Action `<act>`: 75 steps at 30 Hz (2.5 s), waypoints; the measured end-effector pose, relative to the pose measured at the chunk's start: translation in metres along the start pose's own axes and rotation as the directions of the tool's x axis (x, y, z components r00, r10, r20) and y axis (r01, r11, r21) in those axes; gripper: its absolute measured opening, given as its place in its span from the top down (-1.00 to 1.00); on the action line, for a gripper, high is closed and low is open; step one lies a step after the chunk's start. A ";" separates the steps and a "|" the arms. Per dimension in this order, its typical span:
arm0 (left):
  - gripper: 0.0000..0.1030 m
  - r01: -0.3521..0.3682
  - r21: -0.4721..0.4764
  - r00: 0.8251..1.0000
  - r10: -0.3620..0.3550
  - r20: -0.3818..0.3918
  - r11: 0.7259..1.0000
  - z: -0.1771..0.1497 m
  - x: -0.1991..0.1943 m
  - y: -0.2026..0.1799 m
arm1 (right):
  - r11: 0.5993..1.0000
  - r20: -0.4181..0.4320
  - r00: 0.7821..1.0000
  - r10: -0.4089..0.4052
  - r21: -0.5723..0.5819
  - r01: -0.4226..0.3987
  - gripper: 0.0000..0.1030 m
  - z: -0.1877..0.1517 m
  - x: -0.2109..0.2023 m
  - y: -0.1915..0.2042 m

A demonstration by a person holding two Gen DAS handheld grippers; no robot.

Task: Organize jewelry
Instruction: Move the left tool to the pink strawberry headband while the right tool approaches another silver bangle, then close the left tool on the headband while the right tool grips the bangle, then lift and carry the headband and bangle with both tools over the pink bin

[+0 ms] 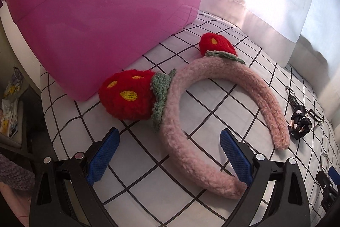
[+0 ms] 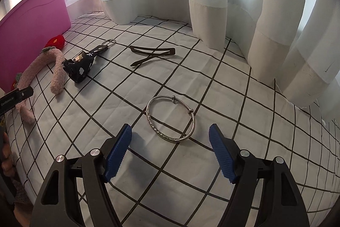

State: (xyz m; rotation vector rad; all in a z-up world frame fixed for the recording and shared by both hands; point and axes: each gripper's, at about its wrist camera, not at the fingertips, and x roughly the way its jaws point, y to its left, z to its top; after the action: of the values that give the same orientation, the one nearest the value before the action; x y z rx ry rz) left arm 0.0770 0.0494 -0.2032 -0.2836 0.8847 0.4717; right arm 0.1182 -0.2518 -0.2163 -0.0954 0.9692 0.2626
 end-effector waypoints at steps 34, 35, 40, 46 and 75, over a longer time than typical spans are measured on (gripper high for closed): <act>0.80 0.042 0.084 0.995 -0.049 0.090 0.996 -0.007 -0.031 -0.012 | 0.997 0.070 0.997 0.044 -0.065 -0.039 0.90 0.000 -0.004 0.004; 0.80 0.047 0.077 0.995 -0.054 0.087 0.996 -0.008 -0.033 -0.011 | 0.997 0.068 0.997 0.047 -0.069 -0.042 0.90 0.000 -0.005 0.005; 0.80 0.051 0.069 0.993 -0.058 0.104 0.996 -0.005 -0.040 -0.011 | 0.996 0.083 0.995 0.063 -0.068 -0.057 0.90 0.000 -0.008 0.006; 0.80 0.065 0.064 0.989 -0.073 0.129 0.996 -0.010 -0.055 -0.007 | 0.996 0.132 0.989 0.068 -0.073 -0.058 0.91 0.000 -0.022 0.007; 0.80 0.066 0.011 0.962 -0.066 0.266 0.998 0.020 -0.155 -0.011 | 0.976 0.228 0.963 0.144 -0.196 -0.099 0.95 0.058 -0.100 0.021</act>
State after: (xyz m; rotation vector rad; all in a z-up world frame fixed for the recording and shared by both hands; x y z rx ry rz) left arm 0.0119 0.0056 -0.0673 -0.2402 0.6114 0.4352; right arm 0.1054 -0.2383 -0.1004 -0.1685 0.7082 0.4670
